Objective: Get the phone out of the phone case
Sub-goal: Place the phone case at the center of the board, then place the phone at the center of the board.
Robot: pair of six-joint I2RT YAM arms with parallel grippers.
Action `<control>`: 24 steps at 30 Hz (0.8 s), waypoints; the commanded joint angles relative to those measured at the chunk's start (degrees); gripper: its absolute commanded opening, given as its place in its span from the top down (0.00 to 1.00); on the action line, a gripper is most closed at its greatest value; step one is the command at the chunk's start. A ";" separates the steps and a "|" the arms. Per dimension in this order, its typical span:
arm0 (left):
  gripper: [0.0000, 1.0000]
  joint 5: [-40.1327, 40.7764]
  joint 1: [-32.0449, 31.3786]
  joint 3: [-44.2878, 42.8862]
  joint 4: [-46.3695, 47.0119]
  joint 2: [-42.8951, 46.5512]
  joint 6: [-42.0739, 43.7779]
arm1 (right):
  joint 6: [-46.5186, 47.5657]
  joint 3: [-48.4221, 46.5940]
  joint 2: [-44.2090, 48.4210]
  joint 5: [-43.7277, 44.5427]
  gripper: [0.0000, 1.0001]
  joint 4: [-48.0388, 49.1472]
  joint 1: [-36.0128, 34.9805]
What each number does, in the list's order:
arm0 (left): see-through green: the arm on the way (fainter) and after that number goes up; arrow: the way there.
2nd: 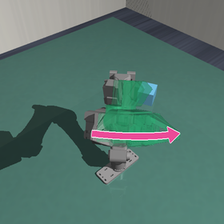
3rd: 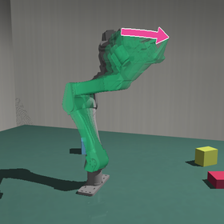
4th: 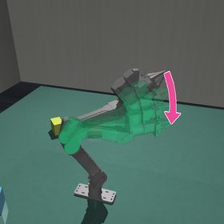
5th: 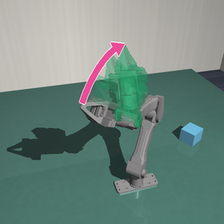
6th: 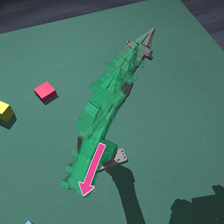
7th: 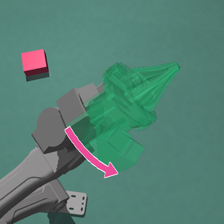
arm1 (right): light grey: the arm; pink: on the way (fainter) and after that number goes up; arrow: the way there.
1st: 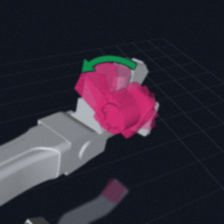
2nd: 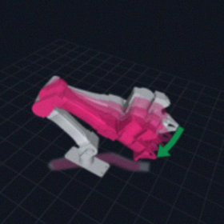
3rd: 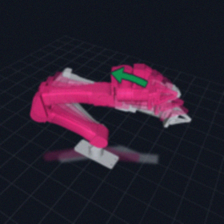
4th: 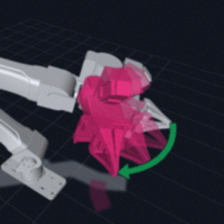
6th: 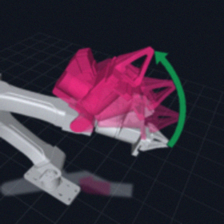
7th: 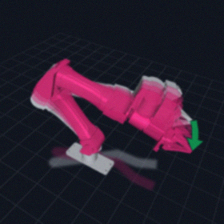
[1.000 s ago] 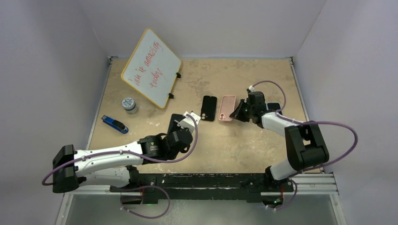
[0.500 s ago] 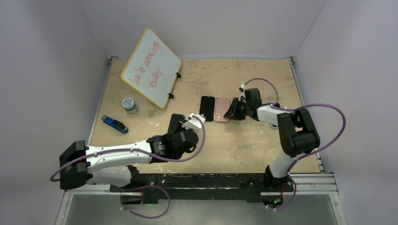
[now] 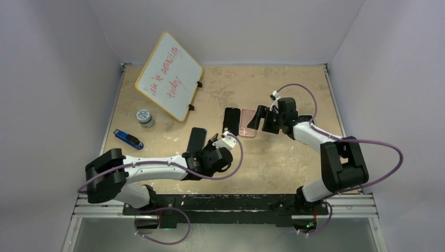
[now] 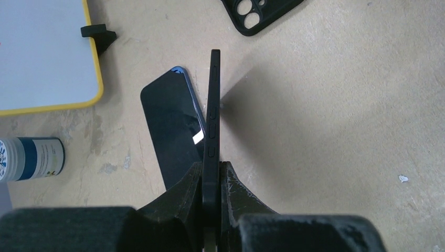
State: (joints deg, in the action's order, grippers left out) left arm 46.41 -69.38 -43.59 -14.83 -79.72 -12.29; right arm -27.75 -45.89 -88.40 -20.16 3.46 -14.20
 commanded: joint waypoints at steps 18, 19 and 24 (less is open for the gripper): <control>0.86 6.39 0.04 -12.11 -7.19 -22.37 1.00 | -0.16 7.75 12.22 0.68 0.11 4.26 0.01; 0.84 5.96 0.04 -12.34 -7.58 -22.83 1.06 | -0.14 7.90 12.36 0.54 0.11 4.44 0.03; 0.72 3.42 -0.05 -12.89 -8.46 -23.99 1.17 | -0.12 8.69 12.79 0.21 0.11 4.70 0.05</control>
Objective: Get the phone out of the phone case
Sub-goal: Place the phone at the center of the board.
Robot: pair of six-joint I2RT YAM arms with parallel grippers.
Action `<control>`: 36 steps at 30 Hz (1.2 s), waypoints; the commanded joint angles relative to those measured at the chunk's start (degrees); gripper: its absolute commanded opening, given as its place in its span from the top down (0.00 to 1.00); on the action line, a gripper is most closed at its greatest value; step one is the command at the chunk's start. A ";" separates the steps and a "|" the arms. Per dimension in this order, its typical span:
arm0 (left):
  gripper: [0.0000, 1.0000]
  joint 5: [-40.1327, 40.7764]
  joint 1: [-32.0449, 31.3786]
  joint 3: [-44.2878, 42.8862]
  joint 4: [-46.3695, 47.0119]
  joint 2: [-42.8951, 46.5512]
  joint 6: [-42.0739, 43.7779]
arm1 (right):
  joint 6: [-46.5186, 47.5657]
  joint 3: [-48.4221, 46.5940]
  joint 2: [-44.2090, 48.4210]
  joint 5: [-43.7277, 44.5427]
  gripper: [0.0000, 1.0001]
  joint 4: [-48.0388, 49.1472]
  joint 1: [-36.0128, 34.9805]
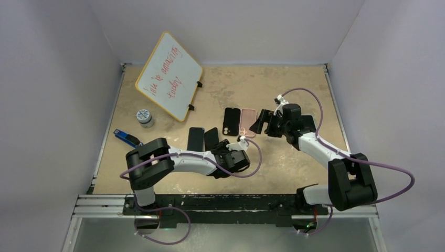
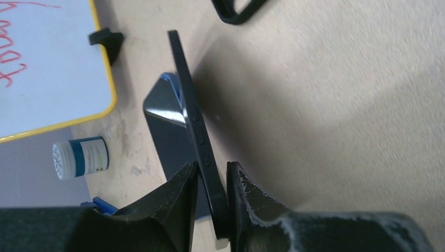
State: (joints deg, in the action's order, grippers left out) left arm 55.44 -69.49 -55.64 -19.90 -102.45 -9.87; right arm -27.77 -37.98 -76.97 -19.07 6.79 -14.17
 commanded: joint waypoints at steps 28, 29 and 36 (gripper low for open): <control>0.35 -12.35 3.38 -4.72 -8.63 -5.16 -6.30 | 1.41 3.44 5.69 -2.94 0.11 -1.69 0.02; 0.34 -13.27 3.35 -4.43 -8.65 -4.90 -6.30 | 1.48 3.36 5.89 -2.91 0.11 -1.93 0.02; 0.28 -18.40 3.38 -2.09 -8.50 -1.43 -7.07 | 1.85 3.13 7.05 -2.87 0.11 -3.15 0.02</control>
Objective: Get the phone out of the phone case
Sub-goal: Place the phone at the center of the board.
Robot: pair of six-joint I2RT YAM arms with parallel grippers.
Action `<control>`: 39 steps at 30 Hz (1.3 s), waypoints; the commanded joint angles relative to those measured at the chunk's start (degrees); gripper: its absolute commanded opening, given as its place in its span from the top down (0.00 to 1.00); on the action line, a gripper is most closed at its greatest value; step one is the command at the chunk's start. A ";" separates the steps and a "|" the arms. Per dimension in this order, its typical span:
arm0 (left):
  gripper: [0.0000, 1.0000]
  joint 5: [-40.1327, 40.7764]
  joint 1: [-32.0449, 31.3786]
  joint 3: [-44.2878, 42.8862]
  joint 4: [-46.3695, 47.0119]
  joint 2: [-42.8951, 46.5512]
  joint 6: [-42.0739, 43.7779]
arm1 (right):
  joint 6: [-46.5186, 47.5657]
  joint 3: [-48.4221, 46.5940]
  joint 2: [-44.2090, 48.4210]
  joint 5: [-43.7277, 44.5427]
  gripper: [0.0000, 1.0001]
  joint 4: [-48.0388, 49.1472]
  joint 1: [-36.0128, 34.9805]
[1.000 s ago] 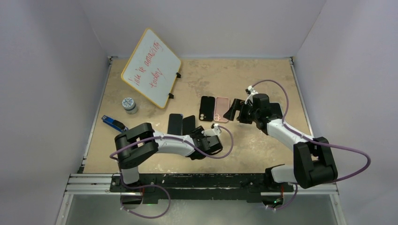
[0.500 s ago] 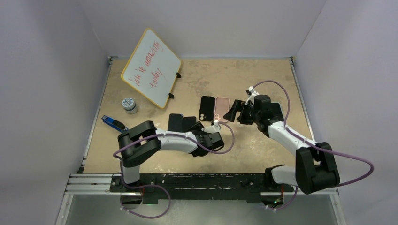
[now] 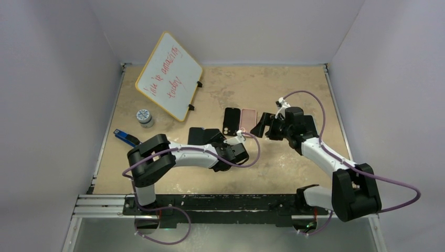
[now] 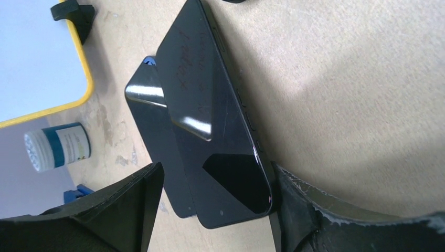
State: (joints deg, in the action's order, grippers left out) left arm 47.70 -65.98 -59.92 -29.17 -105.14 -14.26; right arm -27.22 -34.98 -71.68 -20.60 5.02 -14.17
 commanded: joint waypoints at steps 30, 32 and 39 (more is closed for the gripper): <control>0.14 -23.91 3.20 4.39 10.16 16.51 -3.41 | 2.92 -2.42 8.34 6.87 0.01 -13.15 0.02; 0.13 -24.13 5.31 3.40 10.96 15.27 -3.55 | 2.96 -2.53 8.78 7.88 0.01 -13.72 0.02; 0.12 -18.57 8.15 -0.67 10.33 8.43 -3.84 | 3.18 -2.53 11.17 11.26 0.01 -14.66 0.02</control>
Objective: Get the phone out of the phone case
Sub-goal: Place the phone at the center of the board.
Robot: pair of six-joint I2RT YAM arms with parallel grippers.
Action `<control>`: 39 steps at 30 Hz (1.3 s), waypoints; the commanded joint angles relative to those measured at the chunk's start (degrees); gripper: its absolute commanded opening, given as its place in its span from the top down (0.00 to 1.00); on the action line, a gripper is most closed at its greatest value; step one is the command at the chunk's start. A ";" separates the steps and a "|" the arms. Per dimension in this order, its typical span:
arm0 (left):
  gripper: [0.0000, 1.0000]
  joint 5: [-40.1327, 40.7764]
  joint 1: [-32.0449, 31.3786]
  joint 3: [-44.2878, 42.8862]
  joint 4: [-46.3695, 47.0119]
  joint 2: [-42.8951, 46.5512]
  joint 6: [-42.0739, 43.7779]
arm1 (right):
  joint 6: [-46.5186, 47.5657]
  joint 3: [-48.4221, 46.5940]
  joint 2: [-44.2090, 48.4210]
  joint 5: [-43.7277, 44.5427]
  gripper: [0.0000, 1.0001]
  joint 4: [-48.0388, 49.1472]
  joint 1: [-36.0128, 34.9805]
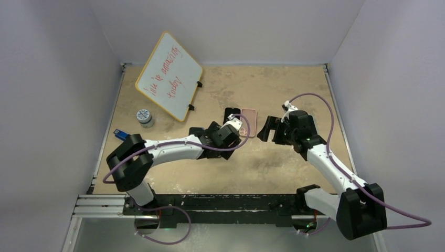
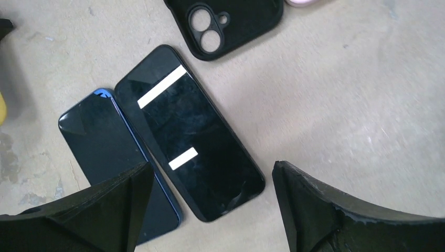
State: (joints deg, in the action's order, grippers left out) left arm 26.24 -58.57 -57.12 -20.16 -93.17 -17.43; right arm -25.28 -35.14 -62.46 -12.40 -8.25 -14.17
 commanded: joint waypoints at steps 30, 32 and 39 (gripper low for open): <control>0.11 0.94 6.00 0.15 0.22 0.11 -1.95 | 4.25 -8.33 1.07 14.03 0.01 -9.22 0.15; 0.11 -0.86 6.07 1.10 1.28 3.21 -1.59 | 4.93 -9.54 0.09 15.88 0.01 -11.14 0.83; 0.09 -6.37 7.96 7.70 6.94 14.84 -2.54 | 4.10 -11.60 -6.22 17.44 0.01 -12.55 7.83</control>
State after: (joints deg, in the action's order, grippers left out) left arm 23.88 -52.14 -52.82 -18.48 -84.33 -19.05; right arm -21.34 -44.73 -65.76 2.22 -18.63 -10.94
